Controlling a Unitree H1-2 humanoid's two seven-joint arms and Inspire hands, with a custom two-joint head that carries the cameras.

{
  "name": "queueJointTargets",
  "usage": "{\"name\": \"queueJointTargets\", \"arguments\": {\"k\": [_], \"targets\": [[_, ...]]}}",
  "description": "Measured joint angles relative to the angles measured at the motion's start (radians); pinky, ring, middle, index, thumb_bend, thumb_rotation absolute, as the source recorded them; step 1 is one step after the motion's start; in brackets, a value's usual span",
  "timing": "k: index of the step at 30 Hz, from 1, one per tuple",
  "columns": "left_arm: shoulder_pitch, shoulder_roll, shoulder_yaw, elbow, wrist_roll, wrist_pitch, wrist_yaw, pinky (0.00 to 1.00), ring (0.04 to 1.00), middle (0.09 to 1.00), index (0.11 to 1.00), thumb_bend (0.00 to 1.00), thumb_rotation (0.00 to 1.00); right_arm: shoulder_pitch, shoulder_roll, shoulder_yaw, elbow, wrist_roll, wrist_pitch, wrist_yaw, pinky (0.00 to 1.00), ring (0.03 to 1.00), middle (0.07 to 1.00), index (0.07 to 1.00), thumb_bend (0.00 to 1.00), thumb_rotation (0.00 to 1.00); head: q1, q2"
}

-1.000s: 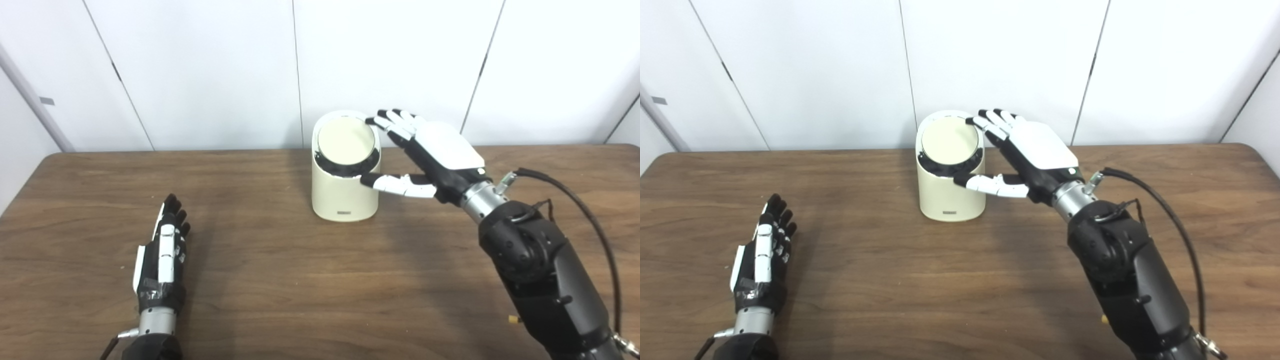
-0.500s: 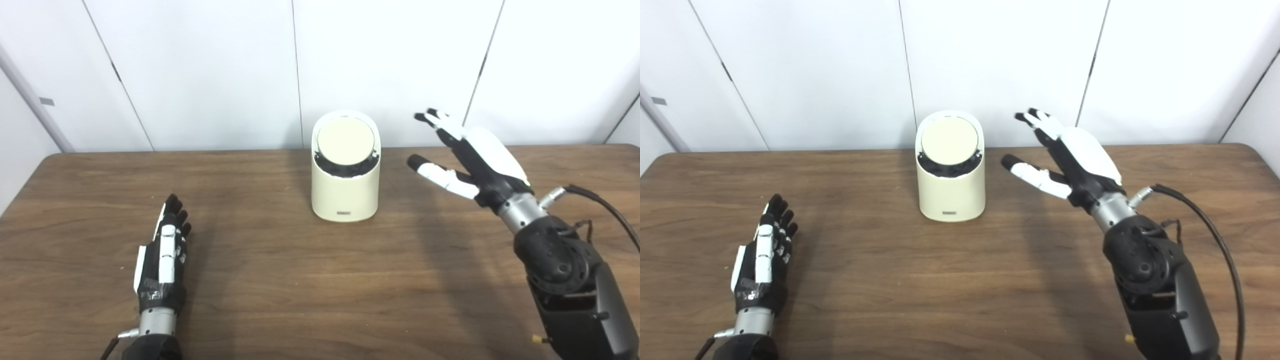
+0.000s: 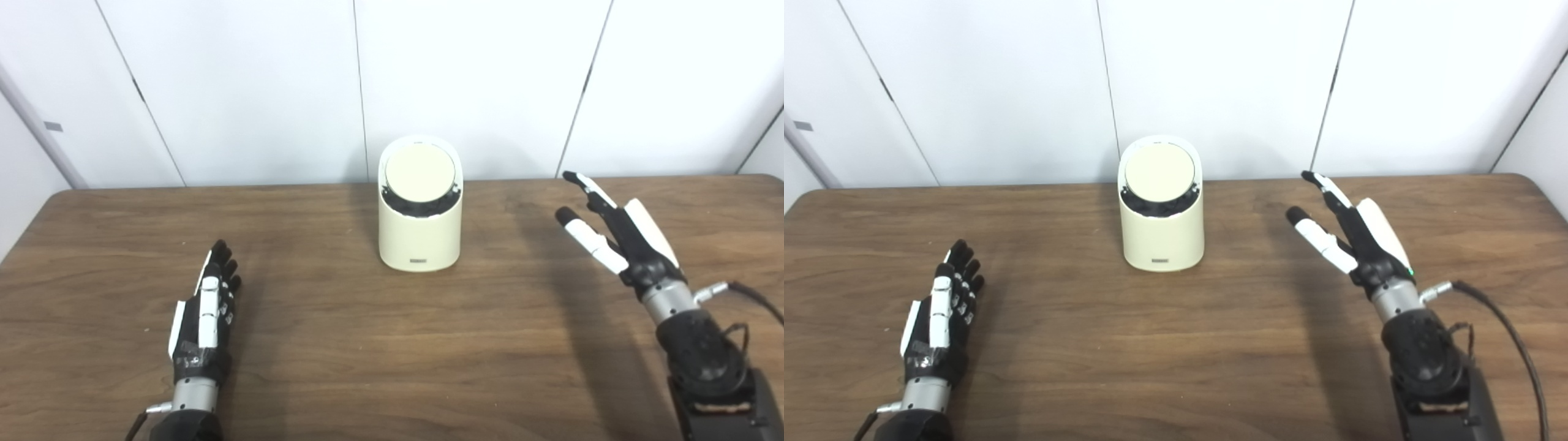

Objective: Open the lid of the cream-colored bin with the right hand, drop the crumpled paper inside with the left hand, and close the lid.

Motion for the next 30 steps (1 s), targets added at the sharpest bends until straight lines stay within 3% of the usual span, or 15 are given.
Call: {"name": "queueJointTargets", "arguments": {"k": [9,14,21,30], "targets": [[0.008,0.009,-0.001,-0.003,0.002,0.0,-0.008,1.0,1.0,1.0,1.0,0.46,0.91,0.039,0.072,-0.055,0.031,0.193,-0.003,-0.034,1.0,0.985,0.973,0.949,0.52,1.0,-0.006,0.014],[0.01,0.01,-0.002,-0.005,0.005,-0.002,-0.007,1.0,1.0,1.0,1.0,0.45,0.92,0.054,0.107,-0.061,0.032,0.244,-0.003,-0.054,1.0,0.983,0.974,0.946,0.46,1.0,-0.009,0.023],[0.013,0.015,-0.007,-0.006,0.019,-0.006,-0.007,1.0,1.0,1.0,1.0,0.45,0.92,0.073,0.155,-0.071,0.037,0.347,-0.015,-0.064,1.0,1.0,0.986,0.96,0.49,1.0,-0.008,0.037],[0.019,0.018,0.0,-0.007,0.019,-0.032,-0.007,1.0,1.0,1.0,0.998,0.47,0.92,0.131,0.17,-0.072,0.027,0.424,-0.01,-0.068,1.0,1.0,0.998,0.97,0.51,1.0,0.005,0.055]]}}
